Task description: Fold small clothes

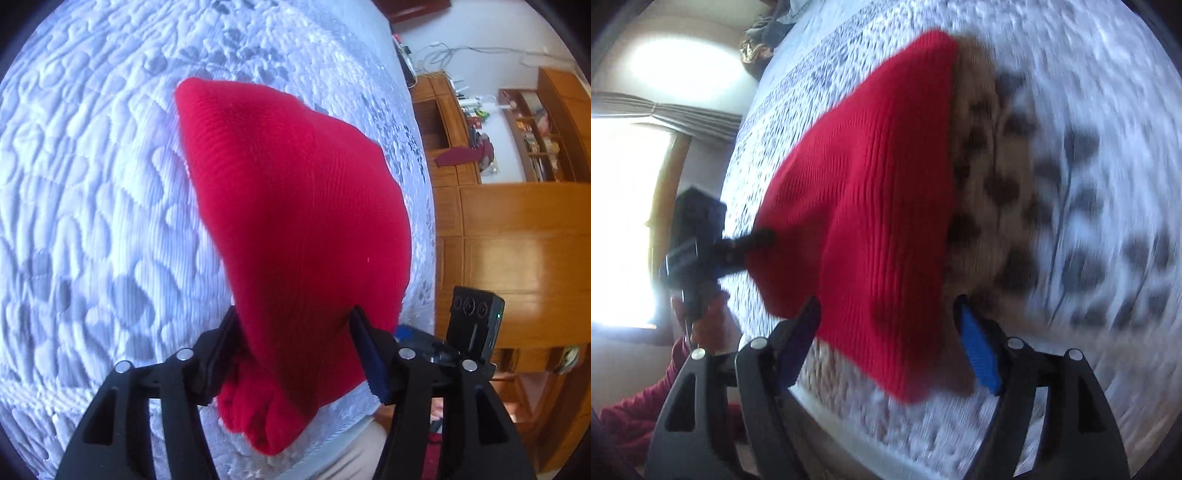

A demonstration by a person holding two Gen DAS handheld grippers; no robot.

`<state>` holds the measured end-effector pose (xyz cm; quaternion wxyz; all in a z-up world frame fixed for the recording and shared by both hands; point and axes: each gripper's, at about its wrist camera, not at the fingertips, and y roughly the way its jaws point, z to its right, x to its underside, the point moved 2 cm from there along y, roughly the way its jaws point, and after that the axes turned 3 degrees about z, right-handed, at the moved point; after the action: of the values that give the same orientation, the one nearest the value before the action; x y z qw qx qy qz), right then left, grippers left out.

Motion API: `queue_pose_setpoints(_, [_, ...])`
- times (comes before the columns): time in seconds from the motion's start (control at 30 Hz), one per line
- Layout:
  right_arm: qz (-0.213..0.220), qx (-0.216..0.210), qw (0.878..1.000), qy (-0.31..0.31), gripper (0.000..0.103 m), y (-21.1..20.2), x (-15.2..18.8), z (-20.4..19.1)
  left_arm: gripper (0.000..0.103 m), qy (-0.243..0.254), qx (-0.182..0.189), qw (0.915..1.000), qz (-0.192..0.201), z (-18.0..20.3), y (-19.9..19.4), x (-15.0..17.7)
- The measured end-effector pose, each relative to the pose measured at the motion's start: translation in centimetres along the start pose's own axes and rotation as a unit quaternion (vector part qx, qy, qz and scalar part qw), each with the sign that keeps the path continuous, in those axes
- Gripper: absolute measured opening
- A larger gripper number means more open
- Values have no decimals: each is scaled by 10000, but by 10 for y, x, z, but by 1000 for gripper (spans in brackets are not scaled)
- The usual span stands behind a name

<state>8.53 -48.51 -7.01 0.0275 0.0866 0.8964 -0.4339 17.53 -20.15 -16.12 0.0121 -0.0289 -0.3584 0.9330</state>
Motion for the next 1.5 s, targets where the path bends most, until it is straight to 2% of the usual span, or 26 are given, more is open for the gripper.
queue_pose_setpoints(0.1, [-53,27,10000,-14,73,9,13,1,66,139,-154,9997,89,2,0,7])
queue_pose_setpoints(0.13, [-23,61,10000,9,64,11,15,1,67,192,-245,9994,116,2,-3,9])
queue_pose_setpoints(0.17, [-36,11,10000,40,42,13,17,1,68,272,-381,9988,133,5,-1,11])
queue_pose_setpoints(0.23, [-133,-167,9996,160,20,15,19,-1,75,343,-609,9975,69,8,1,13])
queue_pose_setpoints(0.27, [-131,-196,9996,177,18,13,20,-3,74,340,-634,9974,-26,7,2,17])
queue_pose_setpoints(0.37, [-79,-711,9967,373,16,-1,15,-19,71,248,-476,9983,-232,10,-3,24])
queue_pose_setpoints(0.43, [-109,-683,9972,293,15,-16,18,-25,67,139,-387,9982,-434,13,-4,28])
queue_pose_setpoints(0.47, [-171,-497,9983,245,15,-20,22,-25,66,111,-416,9977,-520,13,-3,33])
queue_pose_setpoints(0.57, [-439,150,9981,399,18,-8,26,-5,62,108,-612,9946,-828,4,13,46])
queue_pose_setpoints(0.6, [-531,309,9970,475,21,0,27,4,62,201,-693,9941,-806,-1,17,50])
queue_pose_setpoints(0.63, [-576,296,9963,564,24,6,28,11,61,262,-705,9942,-765,-2,16,50])
queue_pose_setpoints(0.7, [-492,161,9965,658,29,9,27,13,61,206,-614,9950,-761,-1,9,49])
queue_pose_setpoints(0.73, [-423,192,9974,556,37,6,26,8,62,152,-524,9956,-767,5,9,47])
queue_pose_setpoints(0.77, [-273,360,9983,354,52,-3,24,2,62,119,-464,9960,-756,0,-1,44])
queue_pose_setpoints(0.8, [-105,650,9977,155,58,-16,23,-1,62,108,-442,9969,-642,-2,-11,39])
queue_pose_setpoints(0.83, [125,1180,9929,-130,63,-27,17,-11,63,125,-423,9977,-508,-4,-22,33])
queue_pose_setpoints(0.9, [414,1665,9841,-455,63,-41,6,-27,65,155,-401,9990,-155,-7,-42,9])
queue_pose_setpoints(1.0, [606,1301,9878,-598,61,-49,-15,-50,70,-28,-323,9994,90,-14,-55,-22])
queue_pose_setpoints(1.13, [649,1260,9849,-999,57,-32,-41,-80,69,-295,-717,9970,55,-34,-38,-60])
queue_pose_setpoints(1.23, [532,1119,9854,-1167,57,-11,-46,-91,68,-447,-722,9963,116,-33,-24,-77])
queue_pose_setpoints(1.3, [449,1211,9843,-1202,57,2,-49,-89,53,-320,-678,9969,224,-30,-21,-83])
queue_pose_setpoints(1.37, [411,1221,9846,-1178,57,8,-48,-84,45,-239,-740,9967,247,-21,-17,-90])
queue_pose_setpoints(1.5, [334,1159,9889,-861,57,23,-40,-70,41,61,-1030,9944,236,-11,2,-100])
